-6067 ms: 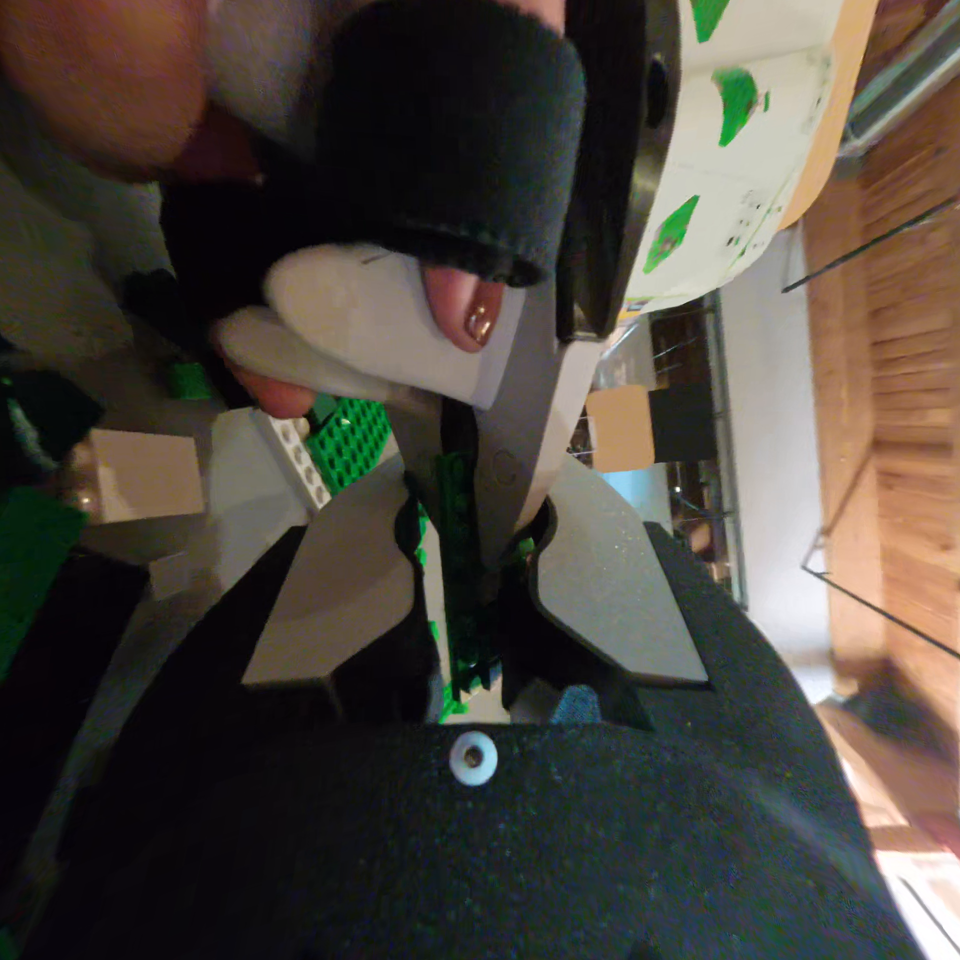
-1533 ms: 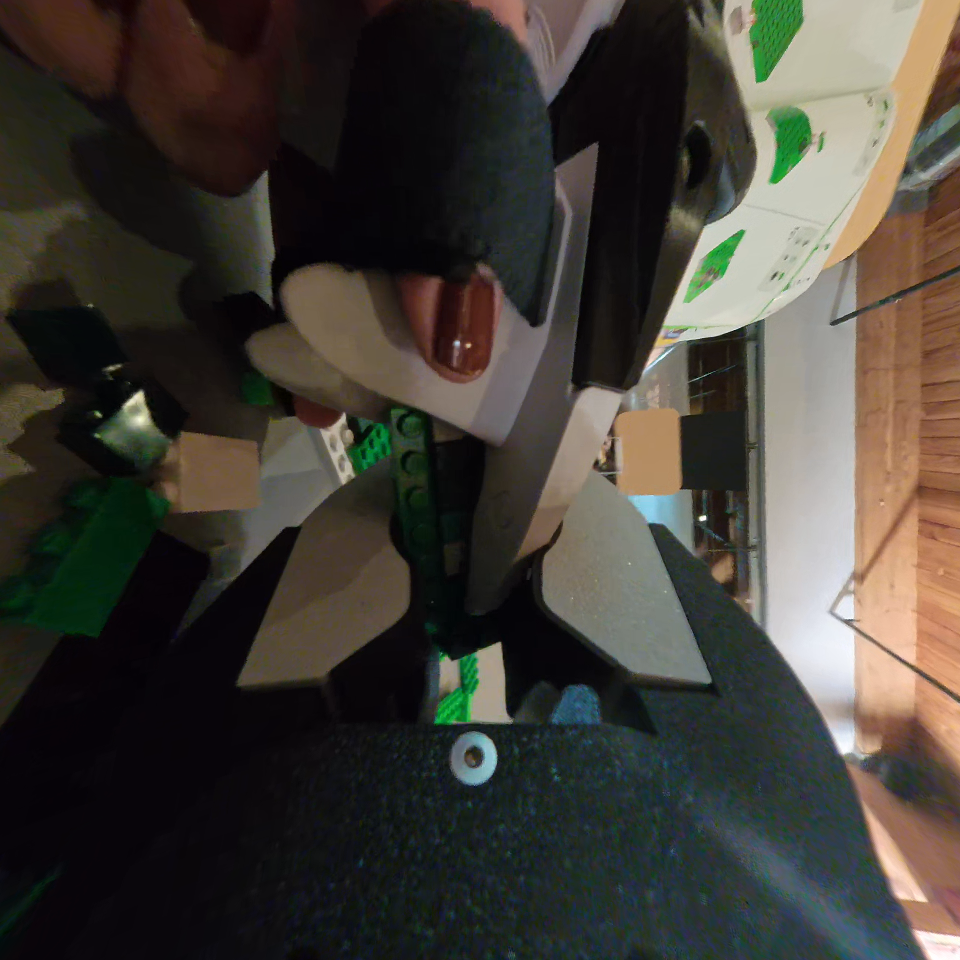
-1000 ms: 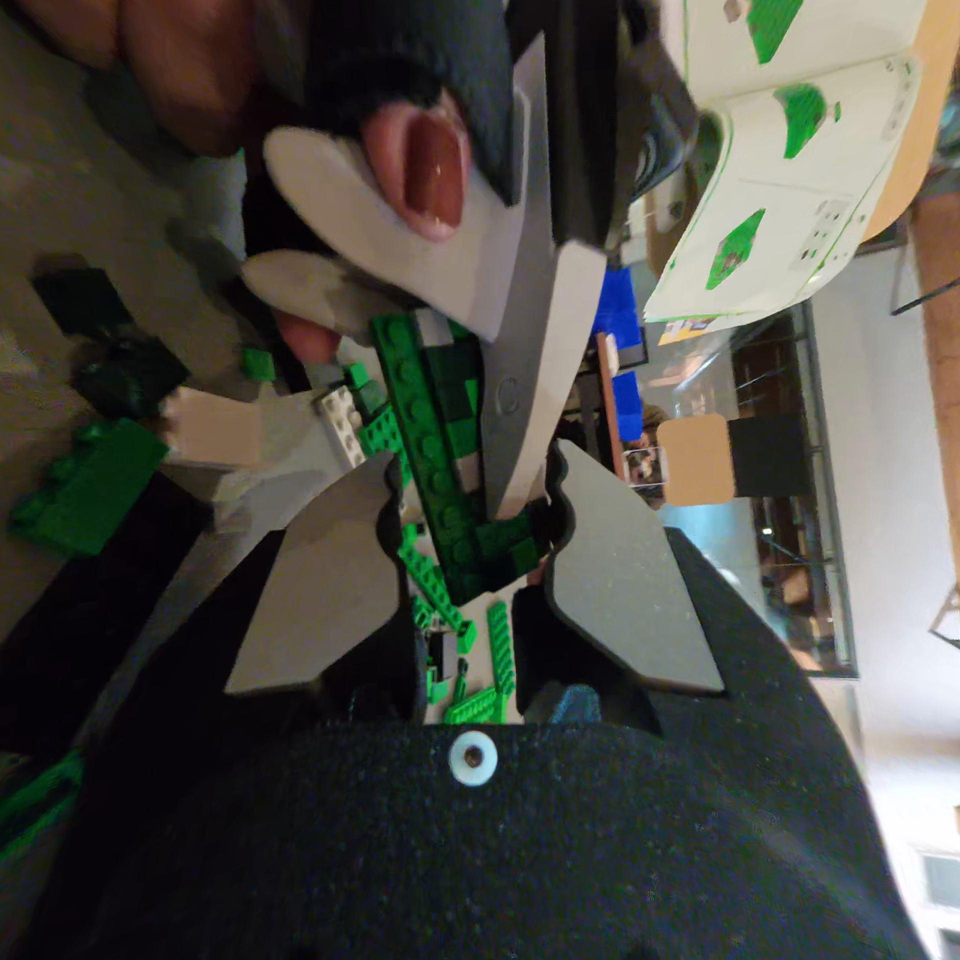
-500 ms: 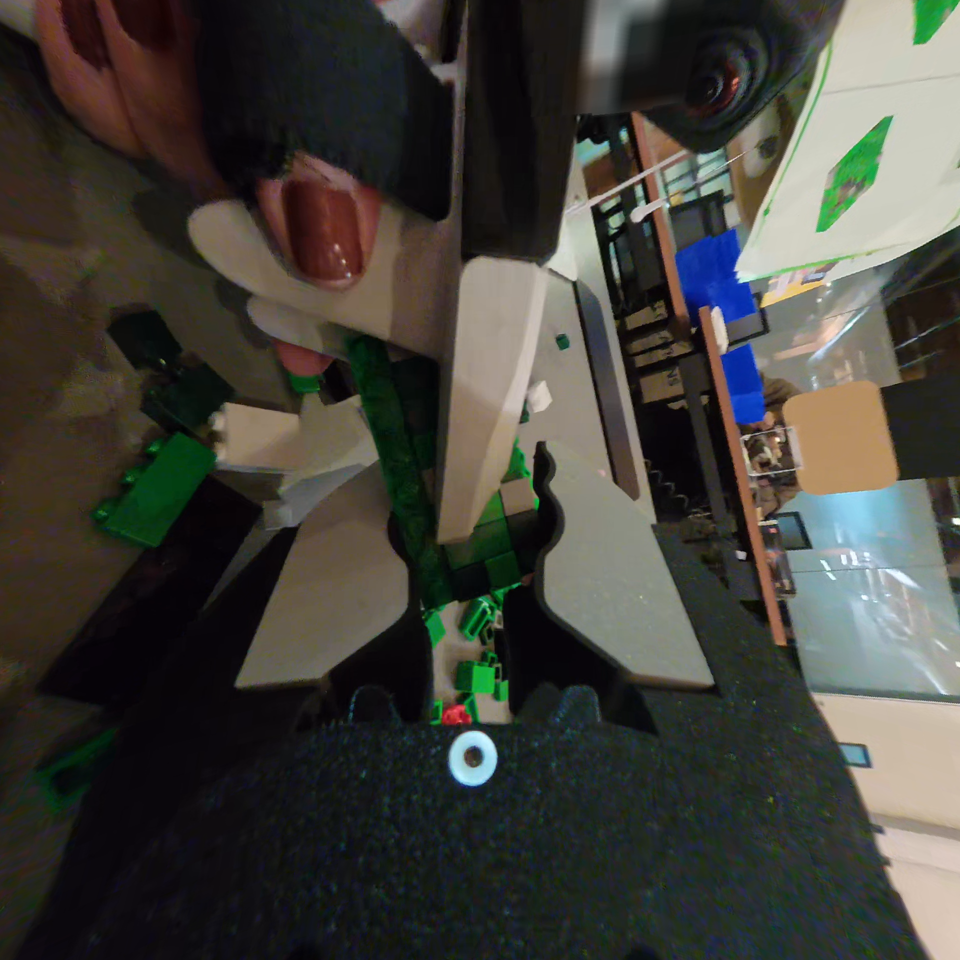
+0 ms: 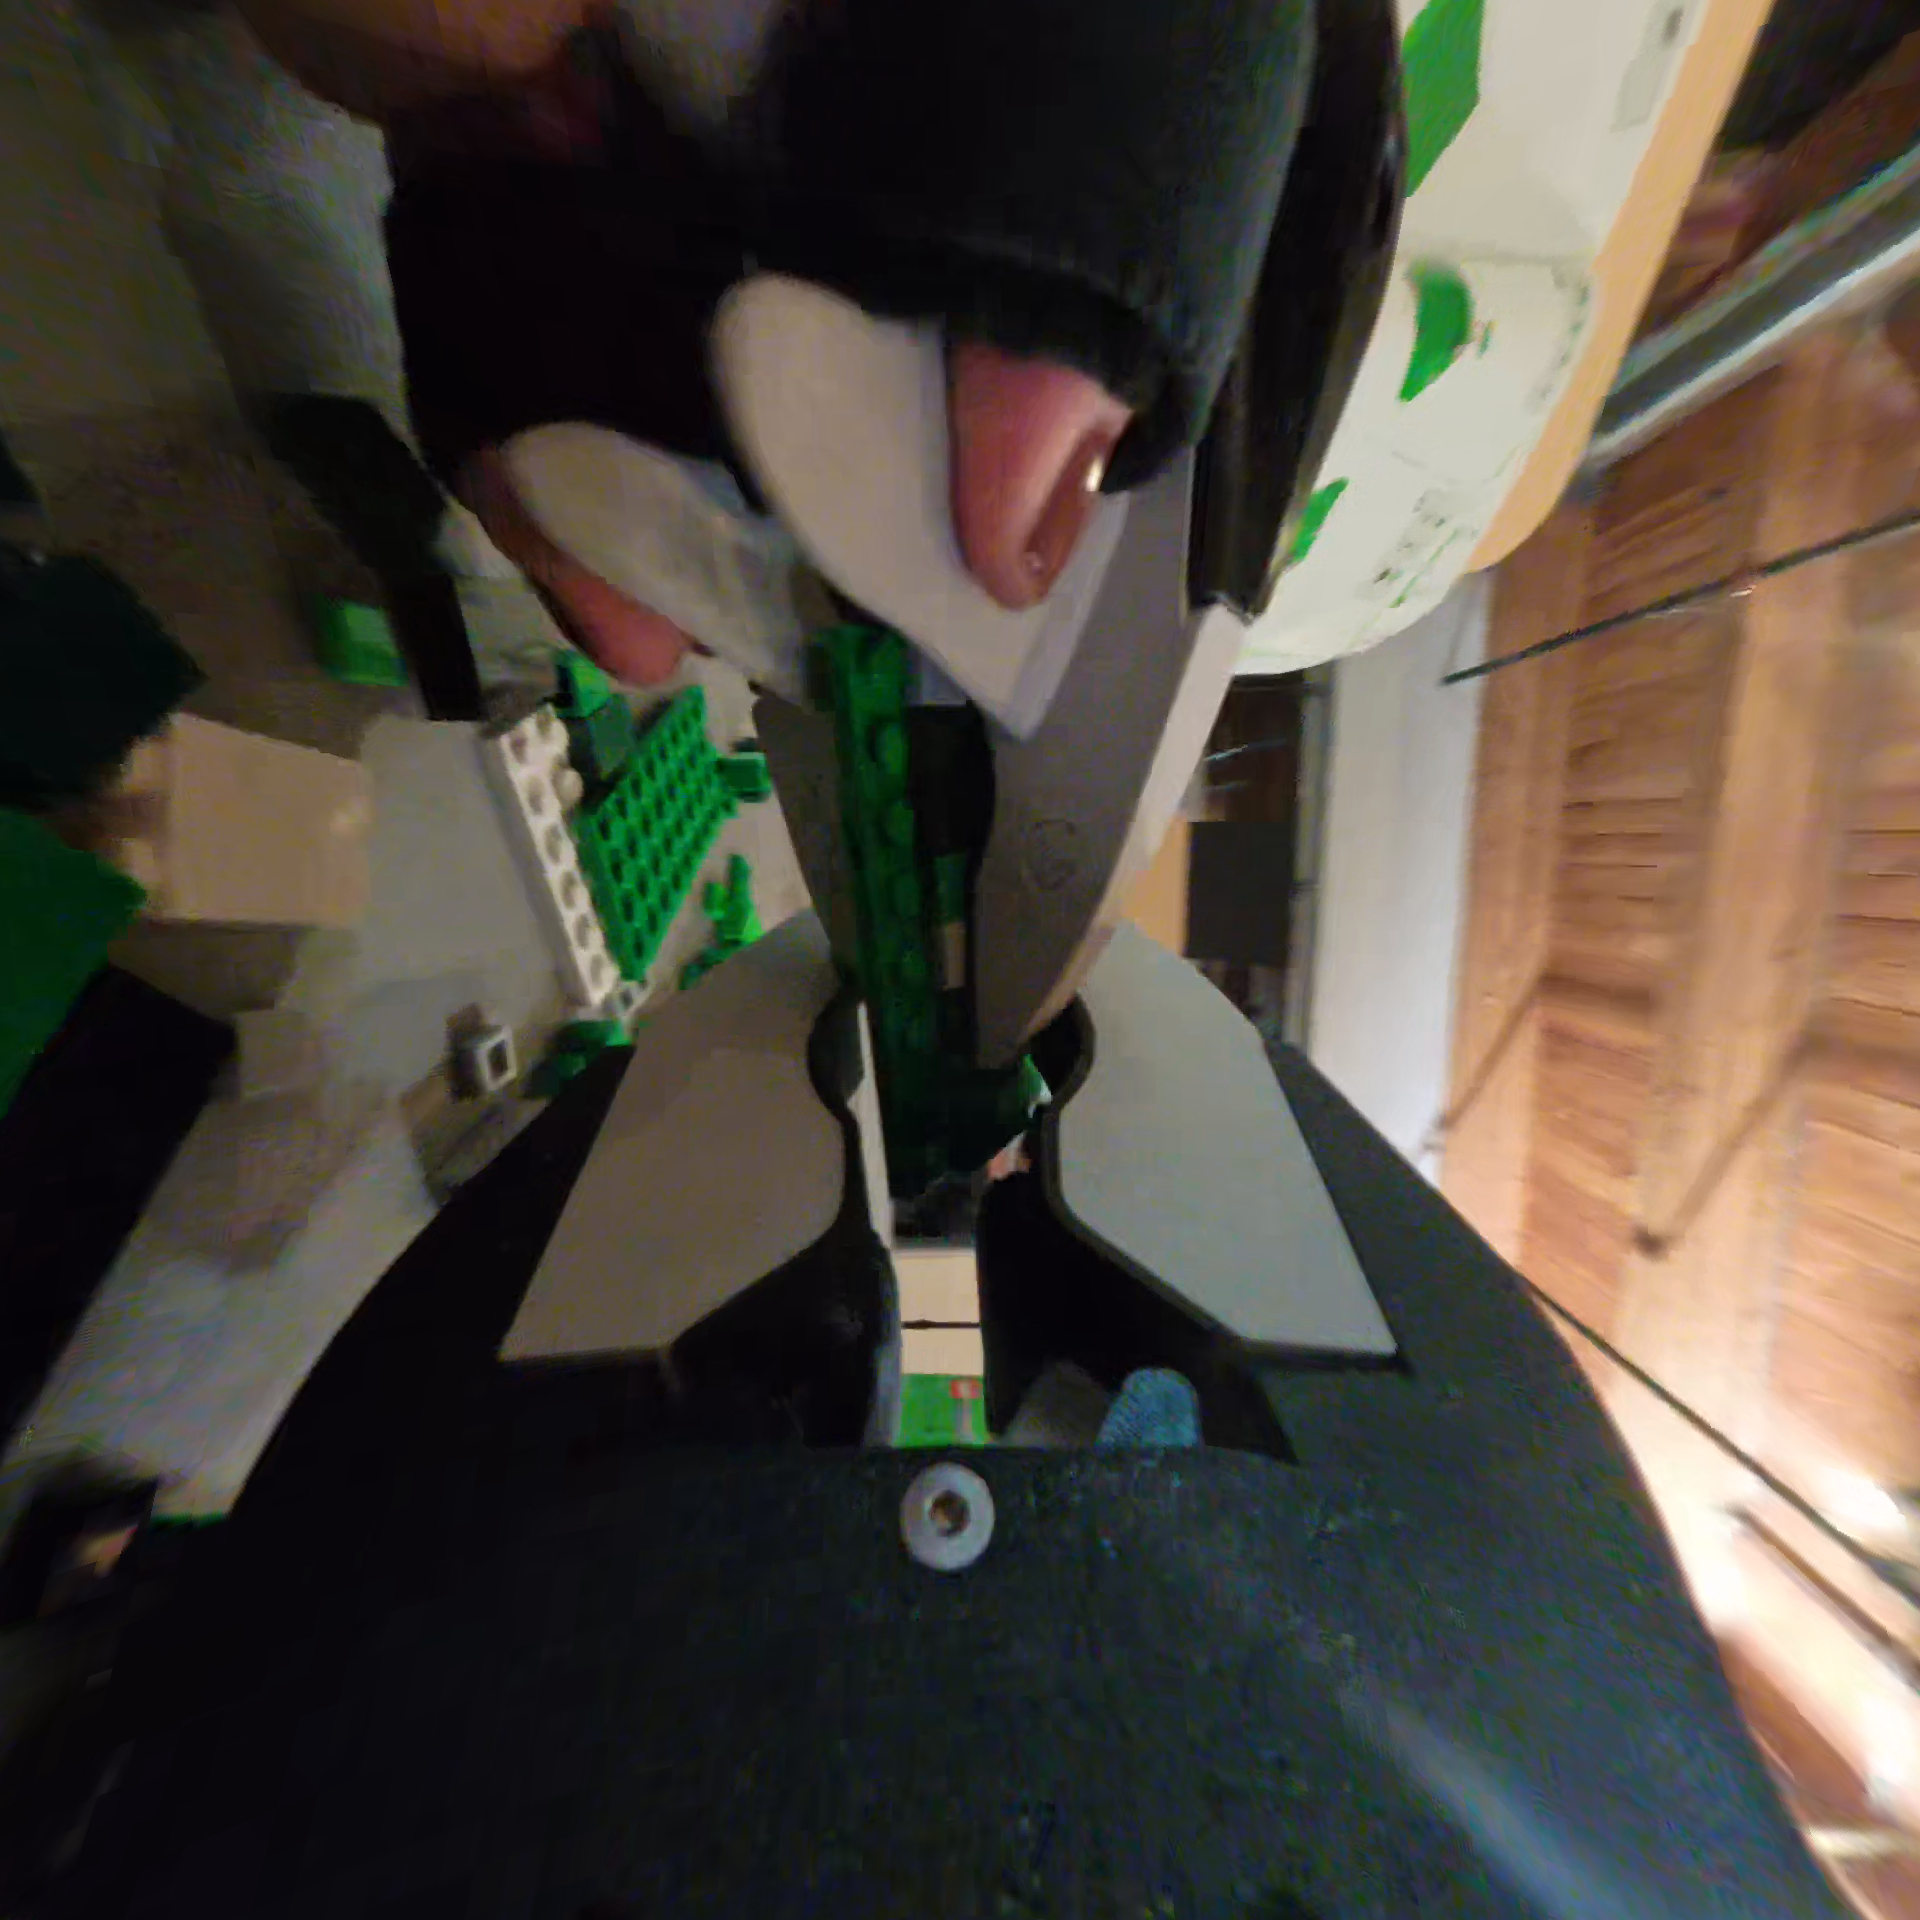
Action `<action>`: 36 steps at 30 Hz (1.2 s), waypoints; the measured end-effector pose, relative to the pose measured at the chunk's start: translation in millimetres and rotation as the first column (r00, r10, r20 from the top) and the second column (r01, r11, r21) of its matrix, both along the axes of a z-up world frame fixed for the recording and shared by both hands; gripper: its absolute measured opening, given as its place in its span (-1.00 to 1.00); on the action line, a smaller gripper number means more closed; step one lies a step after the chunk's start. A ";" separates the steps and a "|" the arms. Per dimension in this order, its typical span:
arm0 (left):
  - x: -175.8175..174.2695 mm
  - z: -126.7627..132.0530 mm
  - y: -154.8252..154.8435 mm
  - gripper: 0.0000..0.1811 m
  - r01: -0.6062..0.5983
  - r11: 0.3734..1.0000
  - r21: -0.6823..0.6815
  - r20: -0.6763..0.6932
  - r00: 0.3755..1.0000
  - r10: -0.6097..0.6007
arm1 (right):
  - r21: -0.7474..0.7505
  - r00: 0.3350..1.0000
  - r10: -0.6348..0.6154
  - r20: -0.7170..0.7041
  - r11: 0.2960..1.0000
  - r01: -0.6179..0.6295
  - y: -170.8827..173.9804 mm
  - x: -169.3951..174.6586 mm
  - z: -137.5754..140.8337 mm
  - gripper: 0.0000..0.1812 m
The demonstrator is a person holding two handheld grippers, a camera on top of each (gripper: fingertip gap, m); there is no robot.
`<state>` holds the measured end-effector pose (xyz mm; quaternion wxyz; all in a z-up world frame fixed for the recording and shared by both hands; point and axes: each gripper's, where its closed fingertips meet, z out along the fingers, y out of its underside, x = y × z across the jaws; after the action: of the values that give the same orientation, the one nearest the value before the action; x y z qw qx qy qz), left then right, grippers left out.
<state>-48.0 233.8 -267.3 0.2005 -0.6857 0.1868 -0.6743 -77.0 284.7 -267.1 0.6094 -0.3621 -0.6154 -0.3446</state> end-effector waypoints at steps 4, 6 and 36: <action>-1.7 -0.1 3.0 -0.93 -0.010 0.999 -0.035 0.017 1.000 0.010 | -0.072 0.998 0.011 -0.058 0.997 -0.015 2.4 -1.2 -5.7 -0.66; -1.1 -5.0 5.4 -0.93 -0.041 0.999 -0.006 -0.029 0.999 0.040 | -0.131 0.996 0.015 -0.088 0.991 -0.026 2.2 -1.8 -11.3 -0.64; 6.0 -26.3 -9.8 -0.92 0.050 0.991 0.121 -0.239 0.971 -0.019 | -0.498 0.983 0.063 -0.174 0.855 -0.143 -12.9 -3.2 -39.0 -0.49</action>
<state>-42.0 224.0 -293.6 0.2080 -0.7440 0.2637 -0.5776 -80.2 271.9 -306.1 0.5548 -0.5014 -0.6550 -0.1087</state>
